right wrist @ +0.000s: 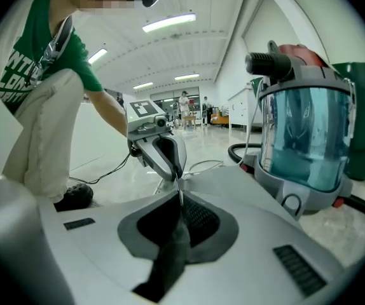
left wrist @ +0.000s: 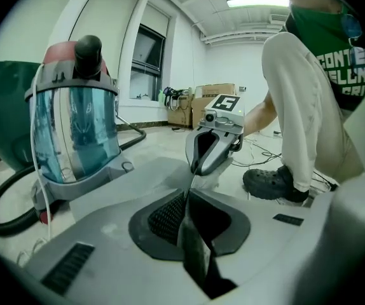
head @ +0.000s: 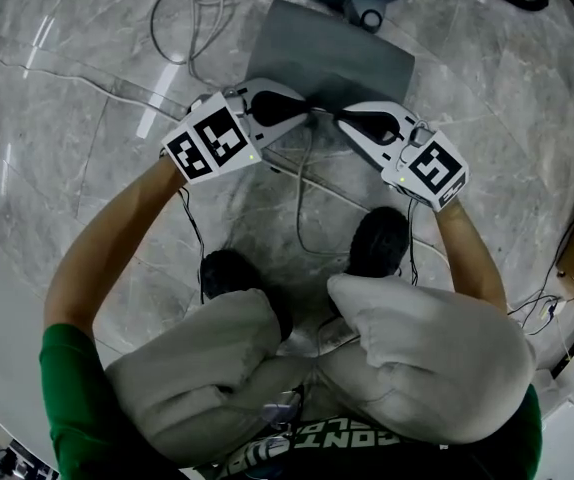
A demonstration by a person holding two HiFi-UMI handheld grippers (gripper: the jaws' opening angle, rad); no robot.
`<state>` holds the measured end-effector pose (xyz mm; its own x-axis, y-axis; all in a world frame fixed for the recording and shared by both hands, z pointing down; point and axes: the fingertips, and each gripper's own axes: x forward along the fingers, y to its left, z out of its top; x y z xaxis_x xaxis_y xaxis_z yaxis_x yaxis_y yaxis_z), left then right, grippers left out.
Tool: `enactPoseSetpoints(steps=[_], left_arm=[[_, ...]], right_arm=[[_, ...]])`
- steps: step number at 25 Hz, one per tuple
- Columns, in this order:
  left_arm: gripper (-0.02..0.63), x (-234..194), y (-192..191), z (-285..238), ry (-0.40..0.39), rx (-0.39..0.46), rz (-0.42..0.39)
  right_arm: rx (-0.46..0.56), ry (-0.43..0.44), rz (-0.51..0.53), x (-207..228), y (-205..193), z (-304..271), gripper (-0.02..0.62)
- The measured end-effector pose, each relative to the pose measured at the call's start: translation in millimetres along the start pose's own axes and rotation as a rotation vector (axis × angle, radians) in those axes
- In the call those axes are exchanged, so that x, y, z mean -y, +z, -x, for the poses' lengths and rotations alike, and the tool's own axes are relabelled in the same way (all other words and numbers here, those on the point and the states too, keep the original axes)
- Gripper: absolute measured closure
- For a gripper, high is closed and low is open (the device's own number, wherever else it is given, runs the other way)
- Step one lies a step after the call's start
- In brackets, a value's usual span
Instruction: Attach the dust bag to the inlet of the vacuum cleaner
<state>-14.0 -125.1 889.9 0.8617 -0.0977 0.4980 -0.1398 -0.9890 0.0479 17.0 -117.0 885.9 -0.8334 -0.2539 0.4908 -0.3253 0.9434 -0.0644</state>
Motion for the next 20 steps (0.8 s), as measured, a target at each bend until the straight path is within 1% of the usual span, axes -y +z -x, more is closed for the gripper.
enactPoseSetpoints(steps=[3,6,10,13,17,20], left_arm=[[0.580,-6.9,21.2,6.4,0.033,0.020,-0.042],[0.580,-22.9,43.0,14.6,0.077,0.046,-0.082],[0.581,-32.9,72.9,29.1,0.118,0.086,-0.103],[0.580,-44.1,97.2,39.9,0.150,0.111,-0.122],[0.580,-60.5,126.0,54.1,0.196,0.138,-0.149],[0.580,-69.2,141.9,70.2,0.228,0.156,-0.172]], right_arm=[[0.016,-0.028,0.028,7.4,17.6,11.2,0.569],[0.068,-0.063,0.077,24.1,40.4,18.3,0.569],[0.116,-0.096,0.124,33.9,73.6,33.0,0.569],[0.147,-0.123,0.130,44.8,98.9,45.0,0.569],[0.158,-0.170,0.138,61.1,127.9,56.8,0.568],[0.196,-0.175,0.173,64.2,150.4,58.8,0.569]])
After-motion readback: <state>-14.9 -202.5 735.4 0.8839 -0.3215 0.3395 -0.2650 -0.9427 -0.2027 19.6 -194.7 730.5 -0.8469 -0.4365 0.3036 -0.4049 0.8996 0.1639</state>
